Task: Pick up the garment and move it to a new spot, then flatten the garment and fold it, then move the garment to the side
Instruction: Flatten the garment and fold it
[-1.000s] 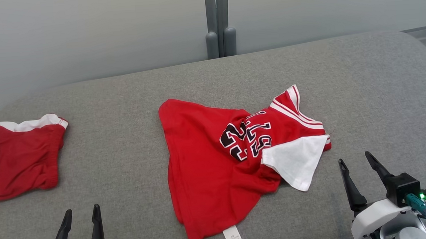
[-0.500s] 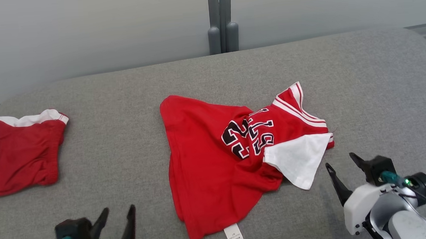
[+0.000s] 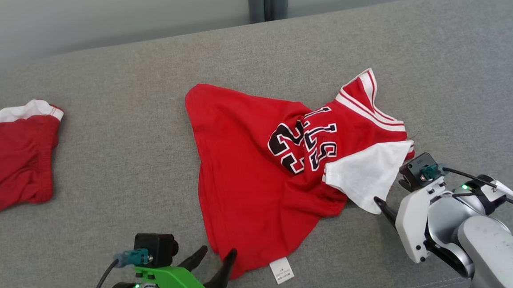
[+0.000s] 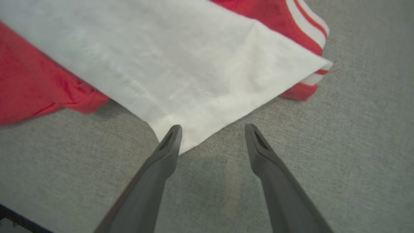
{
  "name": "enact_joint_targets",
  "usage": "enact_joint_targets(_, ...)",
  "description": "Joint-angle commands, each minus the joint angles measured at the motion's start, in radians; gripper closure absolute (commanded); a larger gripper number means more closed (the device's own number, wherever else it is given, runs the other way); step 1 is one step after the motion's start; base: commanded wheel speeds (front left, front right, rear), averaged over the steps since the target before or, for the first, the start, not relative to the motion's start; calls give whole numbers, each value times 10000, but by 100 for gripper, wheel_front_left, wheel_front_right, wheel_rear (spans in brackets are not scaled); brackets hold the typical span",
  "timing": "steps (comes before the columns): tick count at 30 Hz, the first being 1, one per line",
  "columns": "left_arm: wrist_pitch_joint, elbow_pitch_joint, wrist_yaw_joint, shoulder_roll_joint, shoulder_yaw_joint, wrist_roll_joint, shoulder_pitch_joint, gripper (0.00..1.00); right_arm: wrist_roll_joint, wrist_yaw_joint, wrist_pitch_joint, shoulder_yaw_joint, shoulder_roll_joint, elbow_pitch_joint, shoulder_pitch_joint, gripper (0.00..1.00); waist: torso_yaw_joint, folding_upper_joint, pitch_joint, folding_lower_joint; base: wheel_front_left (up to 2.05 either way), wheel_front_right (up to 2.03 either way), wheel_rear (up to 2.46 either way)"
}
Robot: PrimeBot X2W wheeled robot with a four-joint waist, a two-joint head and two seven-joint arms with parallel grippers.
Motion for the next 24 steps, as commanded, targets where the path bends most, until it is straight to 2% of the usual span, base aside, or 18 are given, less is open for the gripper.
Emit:
enact_joint_targets(1, 186, 151, 74, -16, -34, -97, -198, 0, 62, -5, 13, 87, -16, 38, -253, 0, 72, 0, 543, 0, 0, 0, 0)
enact_joint_targets(4, 413, 525, 181, 116, -104, 88, -311, 0, 73, -3, 13, 344, 51, 241, -594, 0, 36, 0, 849, 0, 0, 0, 0)
enact_joint_targets(16, 581, 1397, -13, -245, -721, -266, -645, 0, 306, -6, -218, 903, 384, 1344, -1090, 0, -13, 0, 1546, 0, 0, 0, 0)
enact_joint_targets(17, 578, 1531, -30, -262, -769, -288, -653, 0, 358, -5, -246, 982, 420, 1406, -1103, 24, -23, 0, 1567, 0, 0, 0, 0)
enact_joint_targets(18, 528, 1638, -40, -280, -807, -302, -665, 15, 402, -5, -303, 1039, 453, 1453, -1106, 57, -34, 0, 1579, 0, 0, 0, 0)
enact_joint_targets(19, 463, 1694, -55, -293, -826, -308, -686, 78, 498, -5, -324, 1161, 482, 1490, -1101, 100, -42, 0, 1584, 0, 0, 0, 0)
enact_joint_targets(20, 331, 1710, -56, -306, -824, -334, -719, 100, 569, 3, -364, 1283, 461, 1520, -1104, 100, -51, 0, 1580, 0, 0, 0, 0)
enact_joint_targets(24, 56, 1806, -111, -265, -844, -410, -831, 100, 830, 0, -489, 1400, 319, 1513, -1046, 100, -86, 0, 1511, 0, 0, 0, 0)
